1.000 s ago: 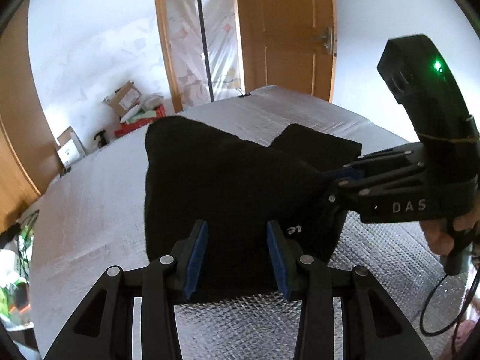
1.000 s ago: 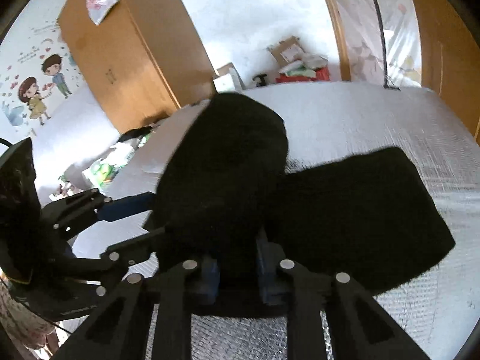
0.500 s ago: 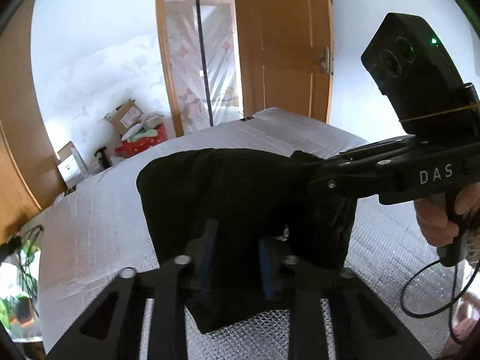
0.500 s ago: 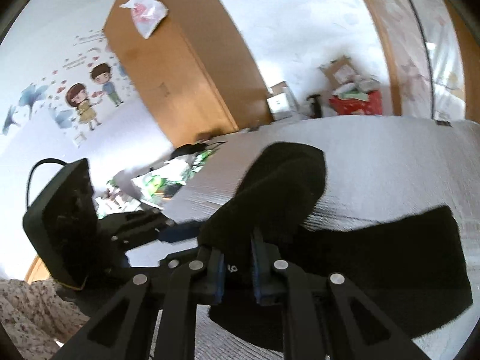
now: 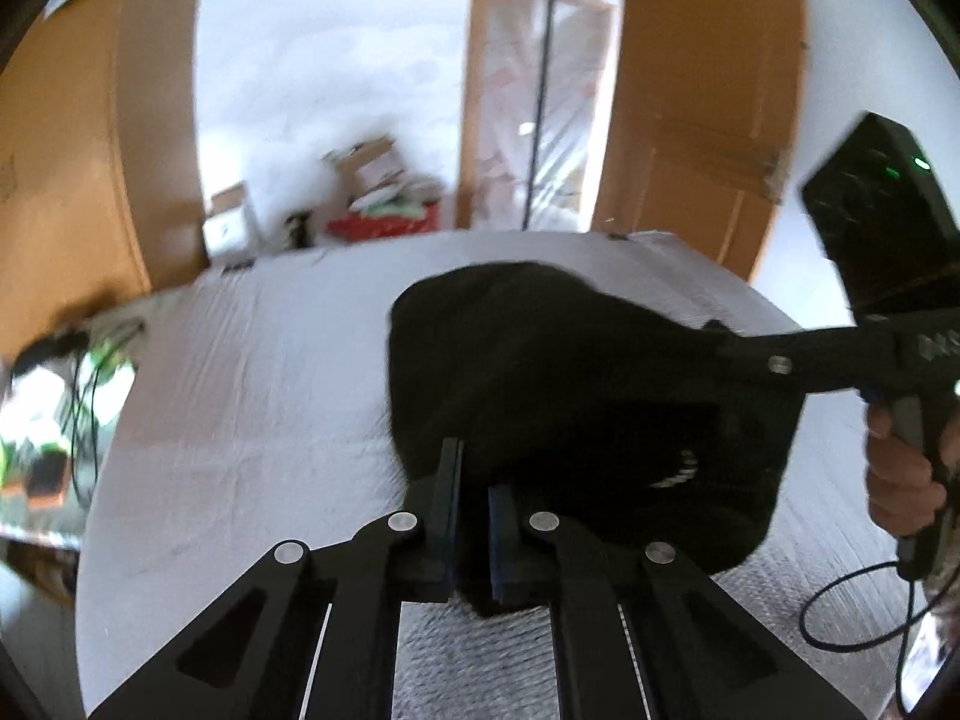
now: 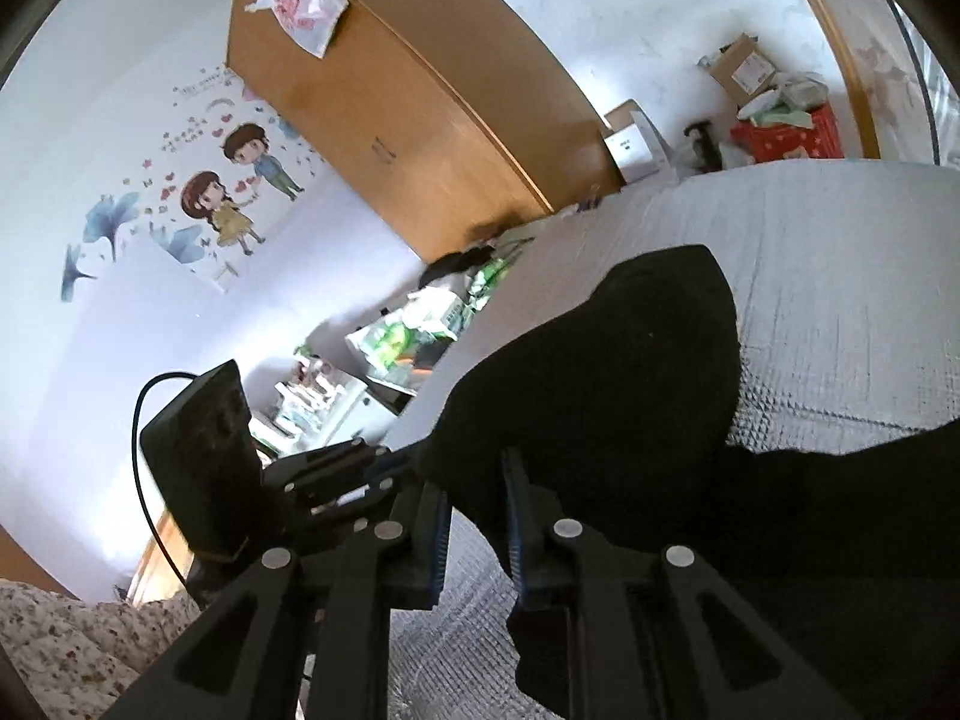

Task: Fold clothes

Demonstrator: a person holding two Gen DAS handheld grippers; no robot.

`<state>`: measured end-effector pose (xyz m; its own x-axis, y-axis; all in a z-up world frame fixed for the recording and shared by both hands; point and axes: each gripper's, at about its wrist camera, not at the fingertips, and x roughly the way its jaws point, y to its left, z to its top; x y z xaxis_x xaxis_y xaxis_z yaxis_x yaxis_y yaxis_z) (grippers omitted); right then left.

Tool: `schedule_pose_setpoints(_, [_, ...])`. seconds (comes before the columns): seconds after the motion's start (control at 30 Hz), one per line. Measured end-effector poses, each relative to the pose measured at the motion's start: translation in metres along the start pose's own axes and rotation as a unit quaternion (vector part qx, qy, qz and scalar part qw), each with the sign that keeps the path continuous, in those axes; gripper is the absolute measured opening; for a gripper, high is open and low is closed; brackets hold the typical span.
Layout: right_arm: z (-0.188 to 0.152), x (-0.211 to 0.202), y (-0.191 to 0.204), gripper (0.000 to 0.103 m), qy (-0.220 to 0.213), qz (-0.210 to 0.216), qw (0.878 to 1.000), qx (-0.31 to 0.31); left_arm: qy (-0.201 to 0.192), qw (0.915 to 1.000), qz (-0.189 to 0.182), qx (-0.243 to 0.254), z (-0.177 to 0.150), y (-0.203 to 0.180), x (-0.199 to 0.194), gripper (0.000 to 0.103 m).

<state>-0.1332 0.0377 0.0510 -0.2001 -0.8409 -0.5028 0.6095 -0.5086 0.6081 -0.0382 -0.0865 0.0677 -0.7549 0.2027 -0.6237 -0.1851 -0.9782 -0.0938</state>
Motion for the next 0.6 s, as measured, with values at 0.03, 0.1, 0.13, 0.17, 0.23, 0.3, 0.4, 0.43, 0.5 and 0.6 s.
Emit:
schedule_pose_setpoints(0.03, [-0.001, -0.001, 0.001, 0.019, 0.0, 0.0, 1.0, -0.001, 0.002, 1.0, 0.003, -0.007, -0.001, 0.004, 0.001, 0.007])
schedule_pose_setpoints(0.1, [-0.002, -0.007, 0.001, 0.02, -0.007, 0.0, 1.0, 0.0, 0.001, 0.9997, 0.009, -0.021, -0.003, 0.009, 0.001, 0.007])
schedule_pose_setpoints(0.13, [-0.003, -0.012, -0.001, 0.02, -0.012, -0.002, 1.0, 0.004, 0.001, 0.9995, 0.012, -0.028, -0.003, 0.012, 0.001, 0.007])
schedule_pose_setpoints(0.17, [-0.005, -0.016, -0.003, 0.02, -0.016, -0.003, 1.0, 0.007, 0.001, 0.9992, 0.016, -0.036, -0.004, 0.016, 0.001, 0.007])
schedule_pose_setpoints(0.23, [-0.008, -0.025, -0.008, 0.021, -0.024, -0.012, 1.0, 0.015, 0.005, 0.998, 0.028, -0.057, -0.007, 0.025, 0.002, 0.007])
schedule_pose_setpoints(0.3, [-0.012, -0.032, -0.014, 0.027, -0.025, -0.039, 0.999, 0.023, 0.01, 0.9961, 0.034, -0.08, -0.012, 0.035, 0.002, 0.007])
schedule_pose_setpoints(0.4, [-0.025, -0.035, -0.027, 0.034, -0.011, -0.063, 0.997, 0.044, 0.014, 0.9954, 0.05, -0.08, -0.022, 0.041, -0.001, 0.007])
schedule_pose_setpoints(0.43, [-0.03, -0.033, -0.031, 0.036, -0.003, -0.065, 0.997, 0.051, 0.016, 0.9952, 0.055, -0.08, -0.025, 0.042, -0.003, 0.007])
schedule_pose_setpoints(0.5, [-0.039, -0.026, -0.038, 0.037, 0.012, -0.061, 0.996, 0.064, 0.023, 0.9946, 0.05, -0.088, -0.028, 0.046, -0.002, 0.007])
schedule_pose_setpoints(0.6, [-0.042, -0.017, -0.039, 0.037, 0.012, -0.03, 0.997, 0.069, 0.028, 0.9935, 0.059, -0.094, -0.036, 0.049, -0.003, 0.007])
